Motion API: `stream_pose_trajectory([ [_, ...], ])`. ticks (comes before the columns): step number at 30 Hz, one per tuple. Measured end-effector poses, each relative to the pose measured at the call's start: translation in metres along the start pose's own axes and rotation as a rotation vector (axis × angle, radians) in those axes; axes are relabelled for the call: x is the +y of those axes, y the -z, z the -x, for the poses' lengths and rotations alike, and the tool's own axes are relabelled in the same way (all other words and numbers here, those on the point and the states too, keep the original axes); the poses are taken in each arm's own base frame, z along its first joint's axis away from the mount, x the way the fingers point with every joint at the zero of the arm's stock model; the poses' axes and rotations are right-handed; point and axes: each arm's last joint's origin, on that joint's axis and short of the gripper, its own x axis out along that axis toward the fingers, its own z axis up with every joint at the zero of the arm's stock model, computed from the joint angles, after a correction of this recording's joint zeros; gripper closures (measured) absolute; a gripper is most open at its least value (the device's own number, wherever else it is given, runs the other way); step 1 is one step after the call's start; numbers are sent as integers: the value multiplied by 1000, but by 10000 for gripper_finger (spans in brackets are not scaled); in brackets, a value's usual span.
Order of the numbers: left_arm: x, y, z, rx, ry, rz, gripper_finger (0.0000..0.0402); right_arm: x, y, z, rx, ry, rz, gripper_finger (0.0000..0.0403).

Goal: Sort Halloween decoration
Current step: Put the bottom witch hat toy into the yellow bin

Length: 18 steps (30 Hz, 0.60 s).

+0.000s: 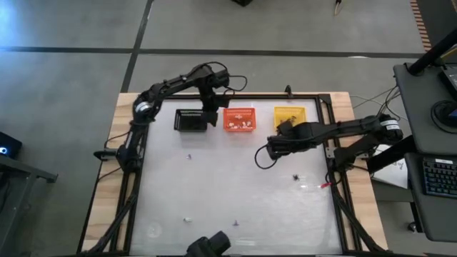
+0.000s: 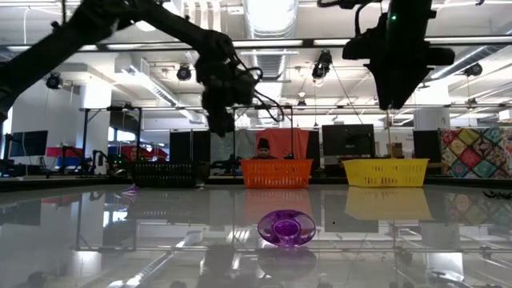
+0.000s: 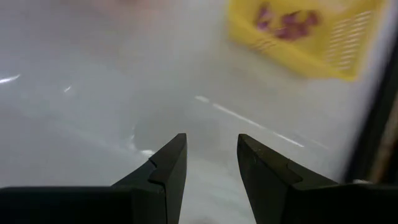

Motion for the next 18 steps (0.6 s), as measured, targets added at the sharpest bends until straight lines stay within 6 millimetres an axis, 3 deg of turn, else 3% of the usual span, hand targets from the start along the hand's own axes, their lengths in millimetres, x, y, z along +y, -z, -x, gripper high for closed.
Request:
stream_pose_trajectory([
  [10,-52,52,25,-63,-46,2,306,32,19,-21,68,-367,220,268],
  [18,-92,99,32,-149,-104,18,306,46,27,-25,32,-522,187,268],
])
